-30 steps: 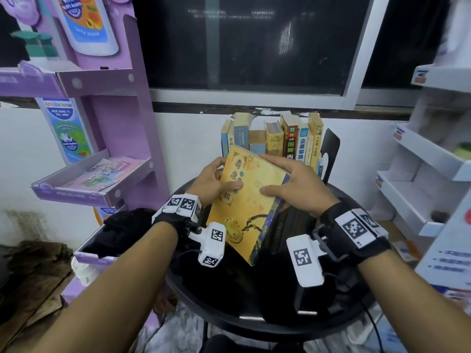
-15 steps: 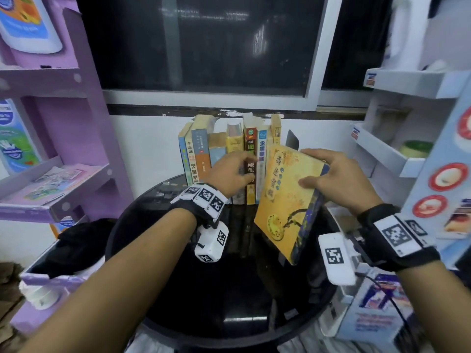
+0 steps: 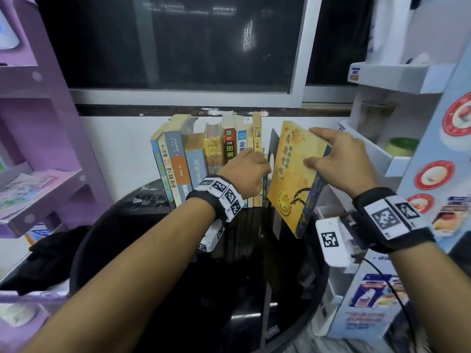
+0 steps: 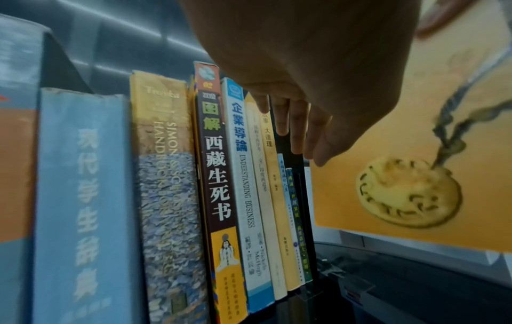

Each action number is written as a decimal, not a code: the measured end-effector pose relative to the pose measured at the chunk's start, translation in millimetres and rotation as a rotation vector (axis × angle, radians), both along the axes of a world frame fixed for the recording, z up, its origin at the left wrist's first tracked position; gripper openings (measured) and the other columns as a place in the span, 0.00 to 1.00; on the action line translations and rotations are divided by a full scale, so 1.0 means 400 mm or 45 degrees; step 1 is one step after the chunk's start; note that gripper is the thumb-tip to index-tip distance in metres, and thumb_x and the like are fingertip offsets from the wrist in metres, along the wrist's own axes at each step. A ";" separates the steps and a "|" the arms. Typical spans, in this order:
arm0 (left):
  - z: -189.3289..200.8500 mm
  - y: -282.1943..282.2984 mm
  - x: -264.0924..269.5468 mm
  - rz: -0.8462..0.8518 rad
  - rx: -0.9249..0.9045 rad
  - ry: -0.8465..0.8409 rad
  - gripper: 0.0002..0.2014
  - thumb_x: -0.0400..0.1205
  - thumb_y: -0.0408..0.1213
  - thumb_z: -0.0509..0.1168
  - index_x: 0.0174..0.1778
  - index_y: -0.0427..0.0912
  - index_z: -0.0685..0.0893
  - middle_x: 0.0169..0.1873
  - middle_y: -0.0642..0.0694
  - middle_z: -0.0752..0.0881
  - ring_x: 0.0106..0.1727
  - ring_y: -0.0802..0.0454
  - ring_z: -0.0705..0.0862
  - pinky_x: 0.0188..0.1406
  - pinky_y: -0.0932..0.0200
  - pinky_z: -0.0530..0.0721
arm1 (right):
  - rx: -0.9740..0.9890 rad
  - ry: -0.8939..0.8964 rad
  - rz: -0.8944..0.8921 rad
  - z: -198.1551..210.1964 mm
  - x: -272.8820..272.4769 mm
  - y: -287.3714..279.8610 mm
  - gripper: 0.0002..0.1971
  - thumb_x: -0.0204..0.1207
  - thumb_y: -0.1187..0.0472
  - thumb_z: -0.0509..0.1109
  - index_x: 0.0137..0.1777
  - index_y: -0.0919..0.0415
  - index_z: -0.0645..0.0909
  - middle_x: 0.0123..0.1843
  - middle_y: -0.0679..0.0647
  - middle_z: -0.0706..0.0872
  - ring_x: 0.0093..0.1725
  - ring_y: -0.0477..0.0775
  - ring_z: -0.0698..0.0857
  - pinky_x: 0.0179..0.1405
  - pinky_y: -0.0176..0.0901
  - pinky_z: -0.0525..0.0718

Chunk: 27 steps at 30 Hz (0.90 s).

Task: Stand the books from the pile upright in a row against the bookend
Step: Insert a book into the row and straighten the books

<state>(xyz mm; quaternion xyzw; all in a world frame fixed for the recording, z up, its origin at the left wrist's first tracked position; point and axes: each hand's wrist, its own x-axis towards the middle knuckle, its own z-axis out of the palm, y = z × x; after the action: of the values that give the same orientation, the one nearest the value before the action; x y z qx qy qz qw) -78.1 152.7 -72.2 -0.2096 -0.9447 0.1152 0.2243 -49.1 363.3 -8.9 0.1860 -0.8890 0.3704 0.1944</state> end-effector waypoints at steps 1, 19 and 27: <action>0.000 0.003 -0.010 0.009 -0.062 -0.028 0.20 0.76 0.38 0.61 0.65 0.45 0.83 0.65 0.49 0.83 0.71 0.49 0.74 0.80 0.49 0.56 | 0.008 0.013 0.001 0.003 -0.008 -0.004 0.26 0.71 0.67 0.75 0.69 0.51 0.81 0.45 0.45 0.84 0.44 0.51 0.86 0.52 0.47 0.86; -0.017 -0.010 -0.075 0.116 -0.383 -0.025 0.25 0.74 0.44 0.60 0.70 0.47 0.78 0.69 0.48 0.78 0.77 0.46 0.68 0.83 0.44 0.39 | 0.137 0.074 0.017 0.075 -0.117 -0.078 0.25 0.74 0.65 0.74 0.71 0.53 0.79 0.58 0.56 0.87 0.49 0.54 0.85 0.41 0.47 0.87; -0.026 -0.023 -0.081 0.088 -0.338 0.021 0.24 0.73 0.43 0.61 0.66 0.47 0.81 0.64 0.49 0.83 0.72 0.47 0.73 0.83 0.45 0.41 | 0.057 0.031 -0.015 0.089 -0.139 -0.086 0.27 0.72 0.63 0.76 0.72 0.53 0.79 0.62 0.55 0.86 0.51 0.56 0.87 0.43 0.48 0.88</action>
<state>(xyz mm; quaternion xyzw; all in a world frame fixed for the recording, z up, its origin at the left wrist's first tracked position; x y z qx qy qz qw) -110.7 143.5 -82.5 -0.2040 -0.9259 0.2487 0.1982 -104.7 329.0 26.8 0.1895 -0.8958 0.3468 0.2033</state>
